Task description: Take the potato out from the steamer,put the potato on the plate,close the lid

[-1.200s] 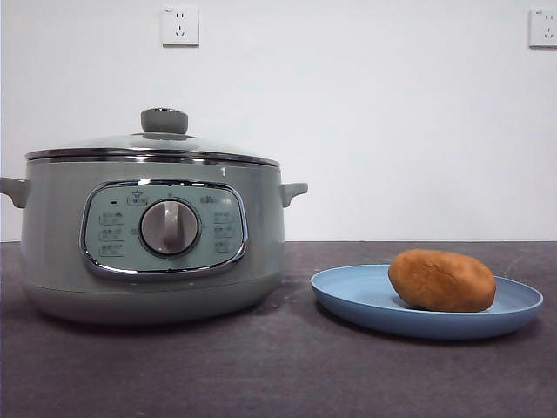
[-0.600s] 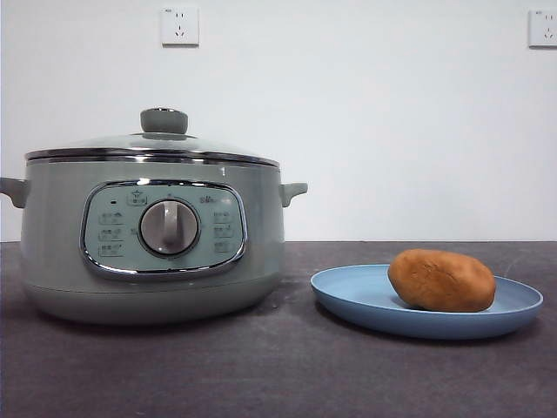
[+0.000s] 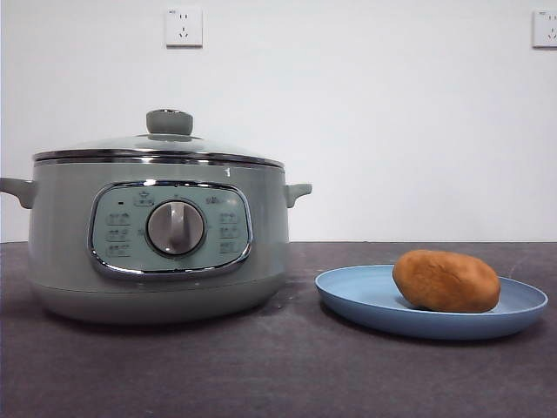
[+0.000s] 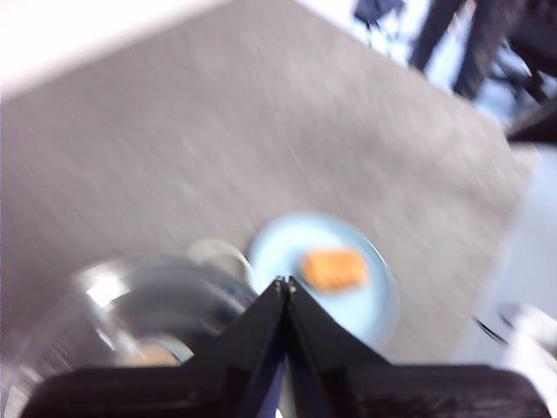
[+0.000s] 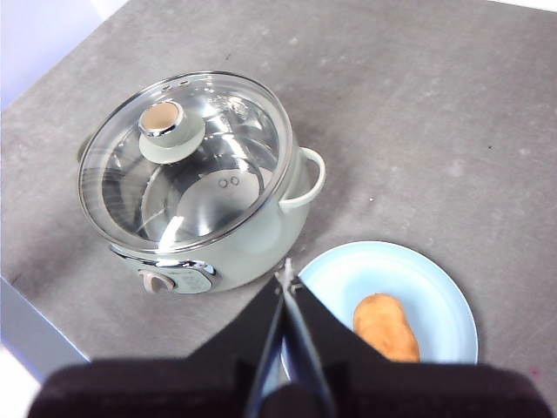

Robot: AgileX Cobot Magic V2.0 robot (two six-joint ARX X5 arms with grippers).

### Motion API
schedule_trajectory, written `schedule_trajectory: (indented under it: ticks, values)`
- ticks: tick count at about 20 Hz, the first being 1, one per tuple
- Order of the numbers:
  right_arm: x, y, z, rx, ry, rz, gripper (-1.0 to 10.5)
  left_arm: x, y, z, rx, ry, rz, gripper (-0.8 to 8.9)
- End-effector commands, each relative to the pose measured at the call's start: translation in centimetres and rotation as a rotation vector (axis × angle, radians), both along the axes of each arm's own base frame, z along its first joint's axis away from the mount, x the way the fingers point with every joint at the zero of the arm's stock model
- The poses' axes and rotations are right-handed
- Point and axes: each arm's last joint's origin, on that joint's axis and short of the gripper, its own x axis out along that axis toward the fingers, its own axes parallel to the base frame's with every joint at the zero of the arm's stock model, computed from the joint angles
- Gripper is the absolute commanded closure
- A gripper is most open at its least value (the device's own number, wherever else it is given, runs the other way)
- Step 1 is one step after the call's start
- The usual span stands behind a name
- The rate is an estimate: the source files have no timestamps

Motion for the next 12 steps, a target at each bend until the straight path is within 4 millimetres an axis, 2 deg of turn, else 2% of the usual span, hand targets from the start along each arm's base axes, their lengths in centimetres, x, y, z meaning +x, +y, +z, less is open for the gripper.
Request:
schedule_trajectory:
  ticks: [1, 3, 6, 9, 12]
  values:
    - [0.1, 0.0, -0.1, -0.005, -0.002, 0.000, 9.5, -0.8, 0.2, 0.6, -0.031, -0.122, -0.008, 8.17]
    - [0.1, 0.0, -0.1, -0.005, -0.002, 0.000, 9.5, -1.7, 0.6, -0.1, -0.062, -0.211, -0.007, 8.17]
    - [0.1, 0.0, -0.1, -0.005, -0.002, 0.000, 9.5, -4.1, 1.8, -2.8, -0.107, -0.321, 0.018, 8.17]
    - [0.1, 0.0, -0.1, -0.004, -0.002, 0.000, 9.5, -6.7, 4.1, -6.9, -0.181, -0.400, 0.113, 8.17]
    - [0.1, 0.0, -0.1, -0.005, -0.002, 0.000, 9.5, -9.4, 6.2, -11.8, -0.206, -0.419, 0.225, 8.17]
